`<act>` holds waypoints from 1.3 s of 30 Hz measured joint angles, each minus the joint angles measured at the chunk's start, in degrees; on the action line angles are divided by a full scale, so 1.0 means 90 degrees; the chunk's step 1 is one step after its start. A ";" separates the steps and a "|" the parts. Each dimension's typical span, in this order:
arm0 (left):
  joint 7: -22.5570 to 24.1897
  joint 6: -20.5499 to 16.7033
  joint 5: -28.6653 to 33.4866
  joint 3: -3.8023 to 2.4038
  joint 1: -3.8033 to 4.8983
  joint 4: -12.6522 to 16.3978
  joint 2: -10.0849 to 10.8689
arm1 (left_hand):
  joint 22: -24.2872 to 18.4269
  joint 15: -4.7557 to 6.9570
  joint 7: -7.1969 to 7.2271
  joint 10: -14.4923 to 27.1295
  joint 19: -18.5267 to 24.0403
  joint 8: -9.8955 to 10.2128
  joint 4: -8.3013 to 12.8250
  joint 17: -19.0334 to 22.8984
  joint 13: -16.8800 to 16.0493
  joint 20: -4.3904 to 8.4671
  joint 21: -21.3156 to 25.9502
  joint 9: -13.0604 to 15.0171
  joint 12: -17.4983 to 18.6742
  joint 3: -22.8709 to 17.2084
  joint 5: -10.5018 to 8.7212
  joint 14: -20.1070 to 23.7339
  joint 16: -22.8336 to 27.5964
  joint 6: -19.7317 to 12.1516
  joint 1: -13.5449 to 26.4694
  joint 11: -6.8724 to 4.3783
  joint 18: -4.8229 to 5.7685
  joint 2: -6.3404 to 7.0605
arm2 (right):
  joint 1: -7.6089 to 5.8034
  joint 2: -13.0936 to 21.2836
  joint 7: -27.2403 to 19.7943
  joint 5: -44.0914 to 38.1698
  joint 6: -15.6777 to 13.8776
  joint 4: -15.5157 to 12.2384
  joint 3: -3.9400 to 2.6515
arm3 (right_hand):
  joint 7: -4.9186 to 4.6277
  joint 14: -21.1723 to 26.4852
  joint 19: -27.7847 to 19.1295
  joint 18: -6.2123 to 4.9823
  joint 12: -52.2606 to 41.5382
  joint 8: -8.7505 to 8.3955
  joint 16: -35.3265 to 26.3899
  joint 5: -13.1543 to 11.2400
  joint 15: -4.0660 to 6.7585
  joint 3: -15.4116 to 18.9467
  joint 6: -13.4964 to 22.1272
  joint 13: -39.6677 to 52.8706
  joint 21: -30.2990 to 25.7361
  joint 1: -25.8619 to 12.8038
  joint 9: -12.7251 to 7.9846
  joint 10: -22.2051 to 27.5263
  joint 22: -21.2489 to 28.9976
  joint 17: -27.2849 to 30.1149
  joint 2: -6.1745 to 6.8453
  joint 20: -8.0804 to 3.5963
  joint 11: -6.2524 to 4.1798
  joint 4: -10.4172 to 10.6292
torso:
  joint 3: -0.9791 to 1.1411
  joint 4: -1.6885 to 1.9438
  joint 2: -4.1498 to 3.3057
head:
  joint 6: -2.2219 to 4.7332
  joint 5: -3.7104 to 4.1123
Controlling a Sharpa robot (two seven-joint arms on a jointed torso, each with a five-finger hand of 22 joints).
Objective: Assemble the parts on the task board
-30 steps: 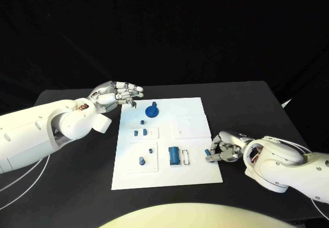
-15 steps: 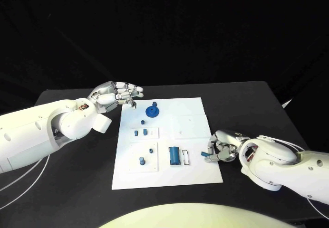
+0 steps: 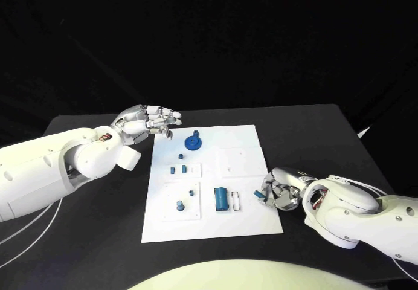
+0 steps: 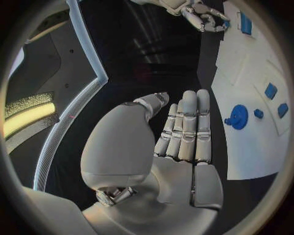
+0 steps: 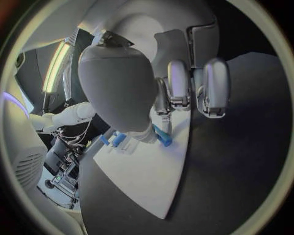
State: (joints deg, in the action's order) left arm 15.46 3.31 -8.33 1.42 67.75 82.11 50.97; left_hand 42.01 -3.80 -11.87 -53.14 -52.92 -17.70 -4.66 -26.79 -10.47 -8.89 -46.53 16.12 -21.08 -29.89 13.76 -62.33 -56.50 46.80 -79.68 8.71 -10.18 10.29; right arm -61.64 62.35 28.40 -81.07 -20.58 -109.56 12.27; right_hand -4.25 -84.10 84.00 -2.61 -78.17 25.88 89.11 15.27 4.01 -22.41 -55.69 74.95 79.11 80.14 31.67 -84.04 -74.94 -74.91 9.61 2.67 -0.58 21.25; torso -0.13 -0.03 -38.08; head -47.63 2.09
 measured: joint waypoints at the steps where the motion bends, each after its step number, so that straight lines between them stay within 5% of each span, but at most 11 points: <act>1: -0.0001 0.0000 0.0000 0.0000 0.0000 -0.0001 0.0000 | 0.0000 0.0000 0.0000 0.0000 0.0000 0.0000 0.0000 0.0000 0.0000 0.0000 0.0000 0.0000 0.0000 0.0000 0.0000 0.0000 0.0000 0.0000 0.0000 0.0000 0.0000 0.0000 | -0.0009 -0.0001 0.0005 0.0038 -0.0007 -0.0018 0.0007 | -0.0003 0.0000 0.0000 -0.0001 0.0000 0.0003 0.0000 0.0000 0.0000 -0.0053 0.0003 0.0000 0.0000 -0.0054 0.0000 0.0001 0.0000 0.0000 0.0008 0.0000 -0.0001 -0.0031 | 0.0001 0.0000 0.0000 | 0.0000 0.0001; 5: -0.0014 0.0001 -0.0003 0.0000 0.0000 -0.0002 -0.0004 | 0.0000 0.0000 0.0000 0.0000 0.0000 0.0000 0.0000 0.0000 0.0000 0.0000 0.0000 0.0000 0.0000 0.0000 0.0000 0.0000 0.0000 0.0000 0.0000 0.0000 0.0000 0.0000 | -0.0073 -0.0009 0.0022 0.0327 -0.0061 -0.0149 0.0019 | -0.0018 0.0000 0.0000 0.0000 0.0000 0.0108 0.0000 -0.0001 0.0000 -0.0582 0.0061 0.0000 0.0000 -0.0515 0.0096 0.0001 0.0000 0.0000 0.0074 0.0000 -0.0001 -0.0495 | 0.0000 0.0000 0.0000 | 0.0000 0.0008; 14: -0.0035 0.0010 -0.0009 0.0000 0.0000 -0.0003 -0.0008 | 0.0000 0.0000 0.0000 0.0000 0.0000 0.0000 0.0000 0.0000 0.0000 0.0000 0.0000 -0.0006 -0.0024 0.0000 0.0000 0.0000 0.0000 0.0000 0.0000 0.0000 0.0000 0.0000 | -0.0124 -0.0243 0.0022 0.0951 -0.0198 -0.0229 0.0015 | -0.0035 0.0000 0.0000 -0.0001 0.0000 0.0109 0.0000 -0.0038 0.0000 -0.1011 0.0077 -0.0001 0.0000 -0.0955 0.0179 0.0001 0.0001 0.0000 0.0138 0.0000 -0.0001 -0.0897 | -0.0002 0.0000 0.0000 | 0.0009 0.0022; 16: -0.0038 0.0015 -0.0010 0.0000 0.0000 -0.0003 -0.0010 | 0.0000 0.0000 0.0000 0.0000 0.0000 0.0000 0.0000 -0.0001 0.0000 0.0000 0.0000 -0.0006 -0.0024 0.0000 0.0000 0.0000 0.0000 0.0000 0.0000 0.0000 0.0000 0.0000 | -0.0127 -0.0311 0.0021 0.1041 -0.0222 -0.0219 0.0015 | -0.0047 0.0000 0.0000 0.0000 0.0000 0.0107 0.0000 -0.0074 0.0000 -0.1339 0.0089 -0.0001 -0.0001 -0.1063 0.0173 0.0001 0.0001 0.0001 0.0171 0.0000 -0.0001 -0.1246 | -0.0002 0.0001 0.0000 | 0.0014 0.0025; 20: -0.0041 0.0028 -0.0012 0.0001 0.0000 0.0000 -0.0012 | 0.0000 0.0000 0.0000 0.0000 0.0000 0.0000 0.0000 -0.0001 0.0000 0.0000 0.0000 -0.0005 -0.0024 0.0000 0.0000 0.0000 0.0000 0.0000 0.0000 0.0000 0.0000 0.0000 | -0.0129 -0.0426 0.0020 0.1190 -0.0282 -0.0176 0.0016 | -0.0044 -0.0001 0.0000 0.0000 0.0000 0.0107 0.0000 -0.0063 0.0000 -0.1326 0.0086 -0.0001 -0.0001 -0.1288 0.0172 0.0001 0.0002 0.0001 0.0205 0.0000 -0.0001 -0.1274 | -0.0002 0.0004 0.0000 | 0.0016 0.0031; 22: -0.0041 0.0030 -0.0013 0.0001 0.0000 0.0002 -0.0012 | 0.0001 0.0000 -0.0013 0.0014 0.0000 0.0000 0.0000 -0.0001 0.0001 0.0000 0.0000 -0.0006 -0.0024 0.0000 0.0000 0.0000 0.0000 -0.0013 0.0000 -0.0014 0.0000 0.0000 | -0.0129 -0.0484 0.0020 0.1251 -0.0308 -0.0138 0.0016 | -0.0034 -0.0001 0.0000 0.0000 0.0000 0.0107 0.0000 0.0021 -0.0001 -0.1536 0.0076 -0.0001 -0.0001 -0.1428 0.0154 0.0000 0.0002 0.0001 0.0235 0.0000 0.0000 -0.1546 | -0.0002 0.0006 -0.0001 | 0.0008 0.0033; 39: -0.0015 0.0025 -0.0018 0.0001 0.0000 0.0020 -0.0001 | 0.0001 0.0000 -0.0023 0.0023 0.0000 -0.0024 0.0018 -0.0002 0.0001 0.0000 0.0000 -0.0005 -0.0024 0.0018 0.0000 0.0000 0.0000 -0.0023 0.0000 -0.0023 0.0000 0.0000 | -0.0045 -0.0851 0.0121 0.1578 -0.0323 0.0099 0.0016 | 0.0013 0.0022 0.0000 0.0000 0.0000 0.0006 0.0000 -0.0223 -0.0023 -0.1286 -0.0019 -0.0002 -0.0051 -0.2239 0.0063 0.0002 0.0003 -0.0004 0.0240 0.0000 0.0043 -0.1297 | 0.0001 0.0001 -0.0001 | -0.0015 0.0009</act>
State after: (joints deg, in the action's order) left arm 15.33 3.53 -8.49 1.43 67.75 82.29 50.96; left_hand 42.01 -3.80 -12.07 -52.93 -52.92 -17.92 -4.50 -26.81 -10.46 -8.89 -46.54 16.07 -21.29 -29.73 13.76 -62.33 -56.50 46.60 -79.68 8.50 -10.18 10.29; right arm -62.04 54.69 29.49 -66.87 -23.49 -108.67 12.41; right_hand -4.13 -83.90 84.00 -2.61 -78.17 25.93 89.11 13.26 3.80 -33.99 -55.86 74.93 78.65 59.99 32.25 -84.02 -74.91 -74.95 11.77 2.67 -0.19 9.58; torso -0.13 -0.02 -38.10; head -47.77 2.16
